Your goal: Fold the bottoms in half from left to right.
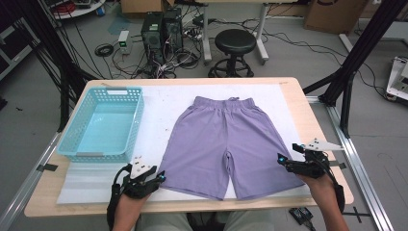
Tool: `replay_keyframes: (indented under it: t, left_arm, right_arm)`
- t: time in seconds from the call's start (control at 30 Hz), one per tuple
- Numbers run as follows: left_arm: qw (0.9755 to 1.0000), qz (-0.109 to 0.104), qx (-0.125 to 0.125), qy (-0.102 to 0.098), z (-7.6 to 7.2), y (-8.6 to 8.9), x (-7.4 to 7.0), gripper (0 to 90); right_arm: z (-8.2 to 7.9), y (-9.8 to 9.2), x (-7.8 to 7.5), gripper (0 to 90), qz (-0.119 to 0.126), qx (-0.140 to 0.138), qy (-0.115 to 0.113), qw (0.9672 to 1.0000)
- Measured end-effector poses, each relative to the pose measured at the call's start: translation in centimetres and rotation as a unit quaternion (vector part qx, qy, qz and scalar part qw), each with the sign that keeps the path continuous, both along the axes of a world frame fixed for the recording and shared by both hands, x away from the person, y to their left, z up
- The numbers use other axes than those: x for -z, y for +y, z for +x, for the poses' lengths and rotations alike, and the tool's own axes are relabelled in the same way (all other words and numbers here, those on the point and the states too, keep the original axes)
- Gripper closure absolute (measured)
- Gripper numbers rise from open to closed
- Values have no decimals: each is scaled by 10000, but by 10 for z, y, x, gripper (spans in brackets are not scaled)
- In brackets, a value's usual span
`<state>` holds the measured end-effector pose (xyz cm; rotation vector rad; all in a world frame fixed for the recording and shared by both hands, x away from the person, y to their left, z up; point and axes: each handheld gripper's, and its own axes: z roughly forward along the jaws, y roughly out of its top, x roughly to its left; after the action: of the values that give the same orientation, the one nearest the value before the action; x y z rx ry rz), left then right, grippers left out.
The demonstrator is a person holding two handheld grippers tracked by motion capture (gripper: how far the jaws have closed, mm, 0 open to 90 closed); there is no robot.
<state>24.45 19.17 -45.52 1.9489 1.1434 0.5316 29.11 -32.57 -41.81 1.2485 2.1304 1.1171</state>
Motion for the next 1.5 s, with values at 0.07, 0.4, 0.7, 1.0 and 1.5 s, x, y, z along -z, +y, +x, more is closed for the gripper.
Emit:
replay_keyframes:
  t: [0.07, 0.4, 0.7, 1.0, 1.5]
  left_arm:
    - [10000, 49, -16, -47, -2, -1, 1, 644]
    - [9998, 95, 137, -86, -6, -6, 0, 881]
    - [9992, -367, 70, -119, -3, 12, -10, 880]
    - [9977, -640, 172, -163, -2, 15, -13, 880]
    - [9954, -890, 289, -226, -1, 18, -15, 880]
  right_arm:
    - [0, 1, 0, 258, 7, -5, 7, 10000]
    - [7, 29, -11, 258, 43, -340, -72, 9994]
    - [25, 72, -19, 285, 6, -813, -82, 9967]
    - [69, 140, -28, 287, 21, -1232, 61, 9924]
    - [142, 239, -22, 420, -181, -1463, 511, 9878]
